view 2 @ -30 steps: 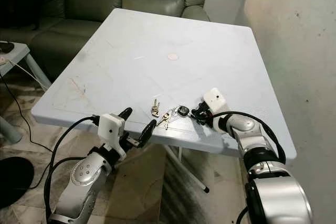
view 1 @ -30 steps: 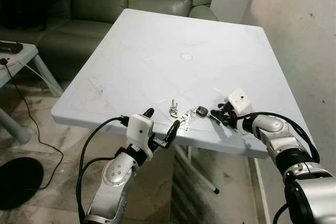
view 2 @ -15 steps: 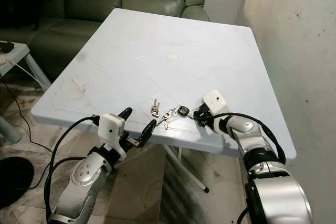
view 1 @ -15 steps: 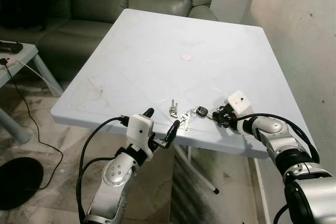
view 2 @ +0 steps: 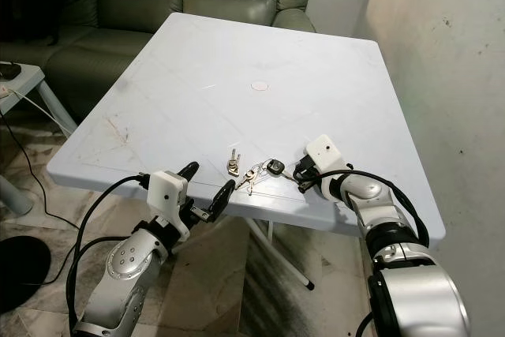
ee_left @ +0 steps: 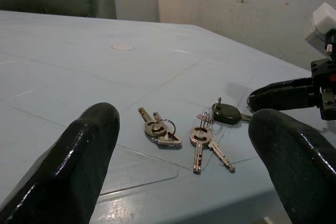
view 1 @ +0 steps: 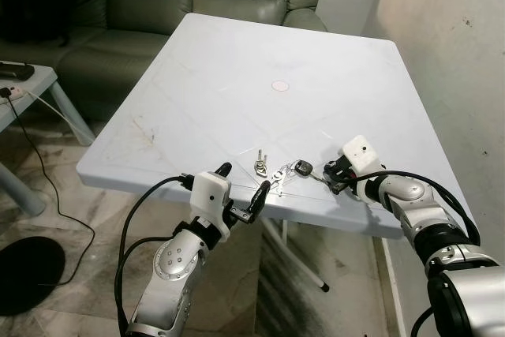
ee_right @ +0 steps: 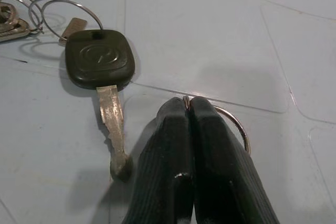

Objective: Hang keys on a hook

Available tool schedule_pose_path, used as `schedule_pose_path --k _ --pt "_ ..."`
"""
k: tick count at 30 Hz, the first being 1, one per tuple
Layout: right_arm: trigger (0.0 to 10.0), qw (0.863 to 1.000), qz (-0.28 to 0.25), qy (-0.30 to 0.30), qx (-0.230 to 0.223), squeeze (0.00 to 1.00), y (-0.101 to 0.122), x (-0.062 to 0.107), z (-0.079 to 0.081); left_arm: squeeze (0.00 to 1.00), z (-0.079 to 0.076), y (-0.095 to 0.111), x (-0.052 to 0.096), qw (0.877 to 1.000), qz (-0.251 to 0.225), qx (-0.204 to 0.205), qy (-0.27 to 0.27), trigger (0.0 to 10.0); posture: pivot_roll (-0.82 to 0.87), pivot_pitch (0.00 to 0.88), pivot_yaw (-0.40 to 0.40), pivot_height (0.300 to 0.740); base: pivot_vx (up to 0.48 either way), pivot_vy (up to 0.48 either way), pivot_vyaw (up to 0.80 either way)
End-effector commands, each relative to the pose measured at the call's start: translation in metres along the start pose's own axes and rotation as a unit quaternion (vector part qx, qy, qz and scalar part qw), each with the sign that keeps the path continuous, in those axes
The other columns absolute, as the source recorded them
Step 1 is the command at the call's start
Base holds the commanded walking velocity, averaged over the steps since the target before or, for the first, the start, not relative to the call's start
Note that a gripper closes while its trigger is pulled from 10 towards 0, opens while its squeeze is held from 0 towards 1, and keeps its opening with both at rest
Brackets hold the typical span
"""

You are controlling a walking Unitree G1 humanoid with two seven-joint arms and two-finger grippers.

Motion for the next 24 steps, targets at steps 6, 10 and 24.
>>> schedule_pose_path --k 6,10,24 --pt "0.0 0.995 -0.095 0.002 -0.022 0.0 0.018 0.003 -0.001 0.0 0.003 0.003 -0.002 1.0 -0.005 0.006 0.01 10.0 0.06 0.081 -0.097 0.74 0.0 0.0 0.0" --pt "10.0 0.982 -0.178 -0.03 -0.06 0.0 0.034 0.007 -0.006 0.0 0.008 0.005 -0.002 1.0 -0.011 0.013 0.025 10.0 0.06 0.084 -0.098 0.74 0.0 0.0 0.0" --pt "10.0 0.925 -0.264 -0.181 -0.206 0.0 0.028 0.017 -0.005 0.0 0.039 0.01 -0.005 0.994 -0.015 0.013 0.103 10.0 0.04 0.066 -0.071 0.74 0.0 0.0 0.0"
Point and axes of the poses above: a point about 5 cm out from each wrist's last joint towards the gripper, its own x axis pointing back from the gripper into the wrist, its own y axis along the axis of the wrist's last joint, z = x × y, the point moved 2 cm from there along -x, pointing out of the wrist towards the gripper, and after that the axes turned 10 degrees about x, right-handed, at the moved point
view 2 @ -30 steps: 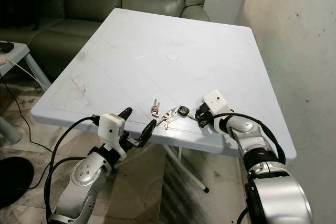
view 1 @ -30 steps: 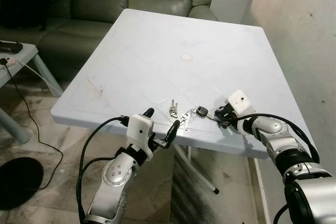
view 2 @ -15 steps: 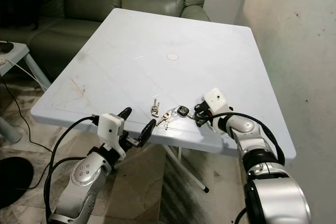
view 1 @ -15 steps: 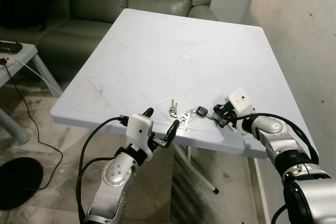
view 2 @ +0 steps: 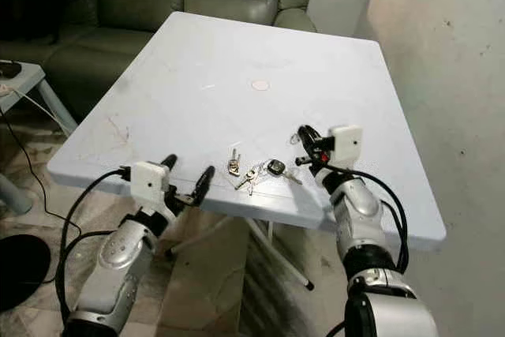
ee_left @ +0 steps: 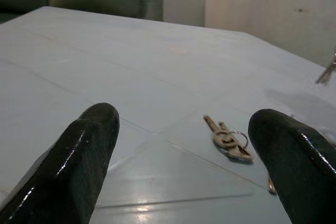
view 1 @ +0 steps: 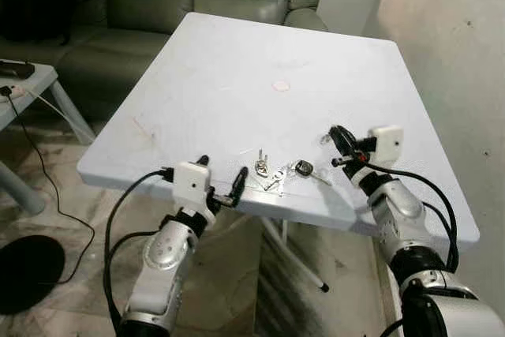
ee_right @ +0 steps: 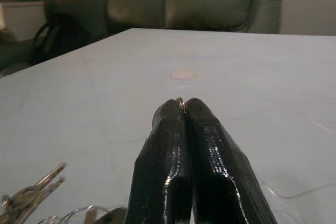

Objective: Hang keys on a hook

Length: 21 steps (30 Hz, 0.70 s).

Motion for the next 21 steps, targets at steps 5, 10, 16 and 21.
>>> schedule_pose_path --k 5,10,16,21 --pt "10.0 0.997 -0.001 -0.078 0.024 0.0 -0.002 0.015 -0.009 0.0 0.02 0.007 -0.007 0.999 -0.005 0.006 0.044 10.0 0.03 0.058 -0.064 0.74 0.0 0.0 0.0" --pt "10.0 0.993 0.004 -0.111 0.047 0.0 -0.007 0.026 -0.003 0.0 0.034 0.018 -0.011 0.997 -0.026 0.021 0.069 10.0 0.02 0.045 -0.05 0.74 0.0 0.0 0.0" --pt "10.0 0.989 0.015 -0.144 0.031 0.0 -0.012 0.035 0.008 0.0 0.051 0.027 -0.013 0.994 -0.038 0.026 0.094 10.0 0.0 0.034 -0.029 0.74 0.0 0.0 0.0" --pt "10.0 0.987 0.034 -0.151 0.04 0.0 -0.01 0.044 0.009 0.0 0.057 0.029 -0.015 0.994 -0.04 0.023 0.103 10.0 -0.01 0.034 -0.019 0.74 0.0 0.0 0.0"
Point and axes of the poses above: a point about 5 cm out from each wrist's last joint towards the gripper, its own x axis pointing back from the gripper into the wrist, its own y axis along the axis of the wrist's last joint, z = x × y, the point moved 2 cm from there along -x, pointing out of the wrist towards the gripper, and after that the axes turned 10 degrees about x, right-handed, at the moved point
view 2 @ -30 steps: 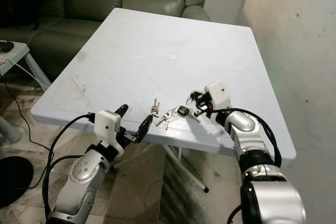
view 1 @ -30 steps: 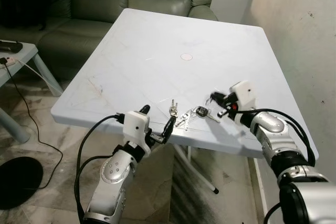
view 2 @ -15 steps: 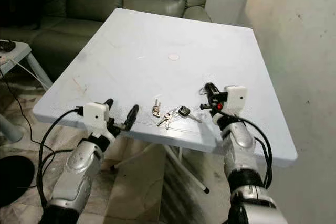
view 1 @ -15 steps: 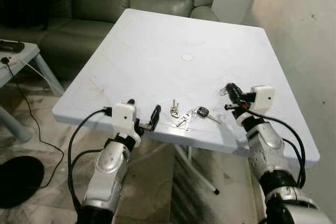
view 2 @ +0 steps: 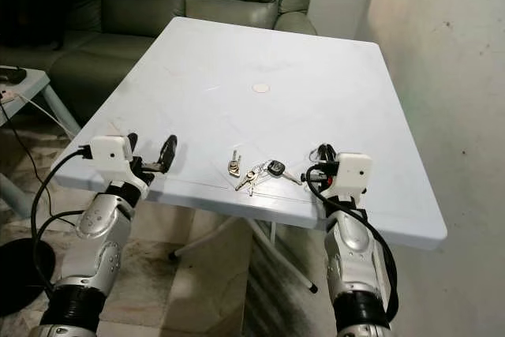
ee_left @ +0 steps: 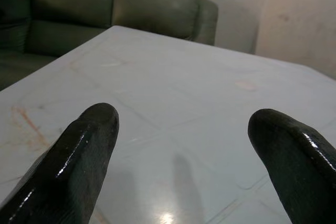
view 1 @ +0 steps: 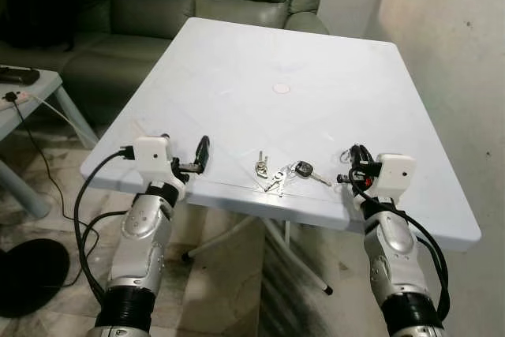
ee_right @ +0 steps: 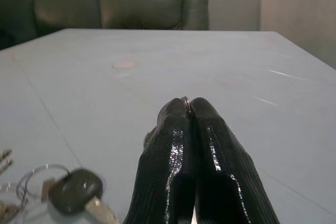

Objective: Hang keys on a hook

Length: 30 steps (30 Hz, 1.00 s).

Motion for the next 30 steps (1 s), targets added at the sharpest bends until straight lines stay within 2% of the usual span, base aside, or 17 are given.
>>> schedule_pose_path --k 1,5,9,20,30 --pt "10.0 1.0 0.006 -0.007 0.014 0.0 0.004 -0.001 -0.005 0.0 0.002 0.001 -0.002 1.0 -0.001 0.001 0.005 10.0 -0.01 0.033 -0.017 0.74 0.0 0.0 0.0" --pt "10.0 0.999 0.018 -0.019 0.028 0.0 0.002 -0.002 -0.012 0.0 0.005 0.001 -0.004 1.0 0.0 0.01 0.014 10.0 -0.01 0.034 -0.016 0.74 0.0 0.0 0.0" --pt "10.0 0.999 0.02 -0.024 0.03 0.0 0.006 -0.004 -0.012 0.0 0.007 0.001 -0.005 1.0 0.001 0.011 0.017 10.0 0.0 0.034 -0.014 0.74 0.0 0.068 0.0" --pt "10.0 0.999 0.022 -0.011 0.026 0.0 0.011 -0.006 0.0 0.0 0.01 0.008 -0.007 1.0 -0.009 0.009 0.017 10.0 0.02 0.035 -0.022 0.74 0.0 0.419 0.0" --pt "10.0 0.999 0.022 0.002 0.024 0.0 0.011 -0.001 0.005 0.0 0.008 0.006 -0.001 1.0 -0.009 0.002 0.008 10.0 0.02 0.041 -0.028 0.74 0.0 0.476 0.0"
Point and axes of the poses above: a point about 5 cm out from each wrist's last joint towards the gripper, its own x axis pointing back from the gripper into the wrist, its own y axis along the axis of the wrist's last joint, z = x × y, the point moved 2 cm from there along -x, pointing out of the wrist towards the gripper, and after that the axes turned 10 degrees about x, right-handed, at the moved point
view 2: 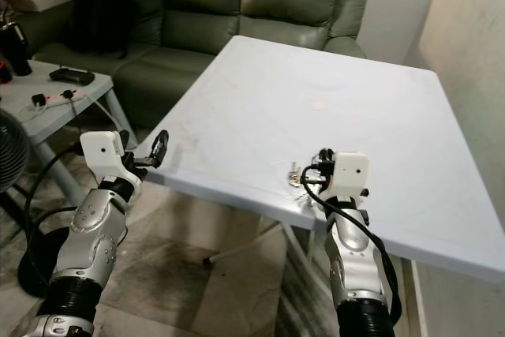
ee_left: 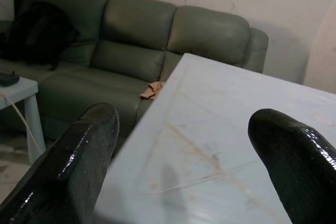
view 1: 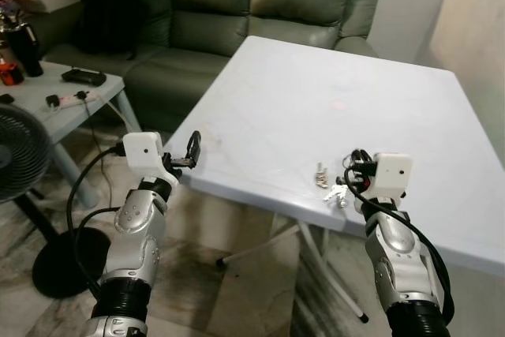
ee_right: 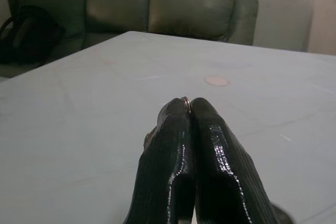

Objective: Hang keys on a hook

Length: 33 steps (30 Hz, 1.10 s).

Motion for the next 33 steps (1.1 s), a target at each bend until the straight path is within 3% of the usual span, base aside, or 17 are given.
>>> schedule_pose_path --k 1,5,26,33 --pt "10.0 1.0 0.001 -0.005 0.002 0.0 0.0 0.003 -0.006 0.0 -0.006 0.003 -0.002 1.0 -0.005 -0.003 -0.01 10.0 0.02 0.041 -0.028 0.74 0.0 0.476 0.0" --pt "10.0 1.0 0.003 -0.002 0.004 0.0 0.0 0.004 -0.007 0.0 -0.006 0.002 -0.002 1.0 -0.009 0.003 -0.004 10.0 0.02 0.045 -0.037 0.74 0.0 0.433 0.0" --pt "10.0 1.0 0.021 0.008 0.014 0.0 -0.005 0.012 -0.008 0.0 -0.016 -0.004 0.001 1.0 -0.005 0.011 -0.011 10.0 0.0 0.04 -0.051 0.74 0.0 0.0 0.0" --pt "10.0 0.999 0.029 0.01 0.017 0.0 -0.005 0.012 -0.008 0.0 -0.022 -0.012 0.0 0.999 0.019 0.005 -0.029 10.0 0.0 0.039 -0.051 0.74 0.0 0.0 -0.68"
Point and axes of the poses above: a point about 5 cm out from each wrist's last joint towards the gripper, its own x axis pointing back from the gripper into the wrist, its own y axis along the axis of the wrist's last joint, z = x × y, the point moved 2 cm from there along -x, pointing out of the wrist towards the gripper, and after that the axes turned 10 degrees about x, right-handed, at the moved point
